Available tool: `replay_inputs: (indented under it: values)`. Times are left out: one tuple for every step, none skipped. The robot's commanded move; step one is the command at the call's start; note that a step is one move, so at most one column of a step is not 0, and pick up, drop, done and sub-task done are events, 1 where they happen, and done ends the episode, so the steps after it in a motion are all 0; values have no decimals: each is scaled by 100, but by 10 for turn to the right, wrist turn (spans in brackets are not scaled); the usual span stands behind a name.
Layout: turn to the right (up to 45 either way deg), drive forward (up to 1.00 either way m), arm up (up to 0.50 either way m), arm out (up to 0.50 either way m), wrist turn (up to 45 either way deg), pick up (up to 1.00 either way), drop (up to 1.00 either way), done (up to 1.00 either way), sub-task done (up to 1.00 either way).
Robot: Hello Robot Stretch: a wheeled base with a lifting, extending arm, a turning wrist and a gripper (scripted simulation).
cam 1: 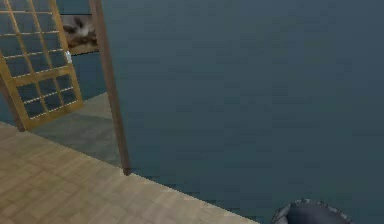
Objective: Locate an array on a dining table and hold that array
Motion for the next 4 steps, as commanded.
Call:
replay_inputs:
  values:
    - [0, 25, 0, 0, 0, 0, 0, 0, 0]
    - [-450, 0, 0, 0, 0, 0, 0, 0, 0]
    - [0, 100, 0, 0, 0, 0, 0, 0, 0]
    - [0, 45, 0, 0, 0, 0, 0, 0, 0]
